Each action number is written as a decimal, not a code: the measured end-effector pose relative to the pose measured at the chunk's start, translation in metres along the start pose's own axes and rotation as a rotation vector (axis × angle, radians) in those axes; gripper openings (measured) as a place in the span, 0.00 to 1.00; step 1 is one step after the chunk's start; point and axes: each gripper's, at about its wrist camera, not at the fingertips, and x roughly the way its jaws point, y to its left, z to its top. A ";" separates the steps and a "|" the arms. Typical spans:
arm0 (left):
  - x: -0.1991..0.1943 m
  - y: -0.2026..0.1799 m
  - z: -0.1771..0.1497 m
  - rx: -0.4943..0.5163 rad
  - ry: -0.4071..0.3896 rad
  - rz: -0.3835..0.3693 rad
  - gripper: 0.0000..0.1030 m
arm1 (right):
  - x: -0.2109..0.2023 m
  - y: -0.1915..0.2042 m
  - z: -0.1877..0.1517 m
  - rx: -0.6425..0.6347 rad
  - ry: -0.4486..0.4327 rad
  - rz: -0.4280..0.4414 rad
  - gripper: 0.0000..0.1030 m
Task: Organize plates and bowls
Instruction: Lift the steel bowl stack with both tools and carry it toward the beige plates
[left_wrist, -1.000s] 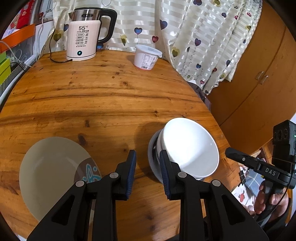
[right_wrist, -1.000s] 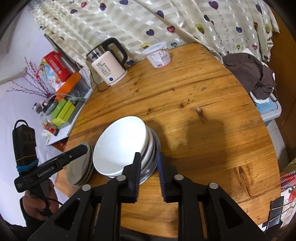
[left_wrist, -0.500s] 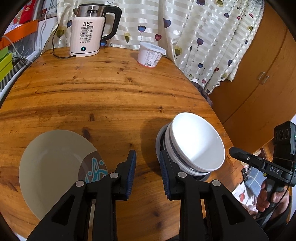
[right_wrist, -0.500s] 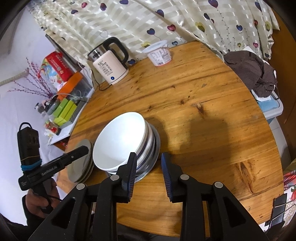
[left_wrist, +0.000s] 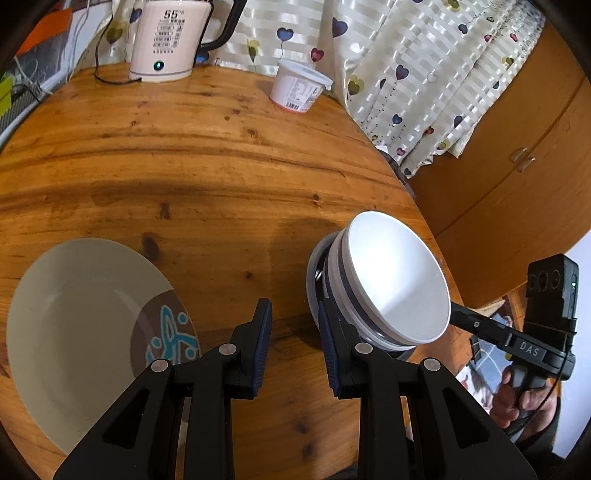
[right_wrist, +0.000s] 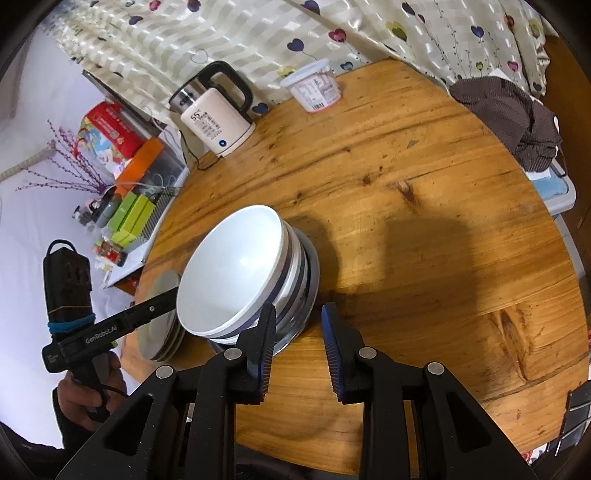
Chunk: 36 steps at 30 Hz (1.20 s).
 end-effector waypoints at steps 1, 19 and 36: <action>0.002 0.001 0.000 -0.003 0.006 -0.006 0.25 | 0.002 -0.002 0.000 0.005 0.005 0.004 0.23; 0.026 0.005 0.009 -0.003 0.087 -0.067 0.25 | 0.018 -0.021 0.004 0.096 0.070 0.096 0.11; 0.032 0.017 0.014 -0.031 0.122 -0.208 0.08 | 0.018 -0.034 0.002 0.146 0.061 0.178 0.08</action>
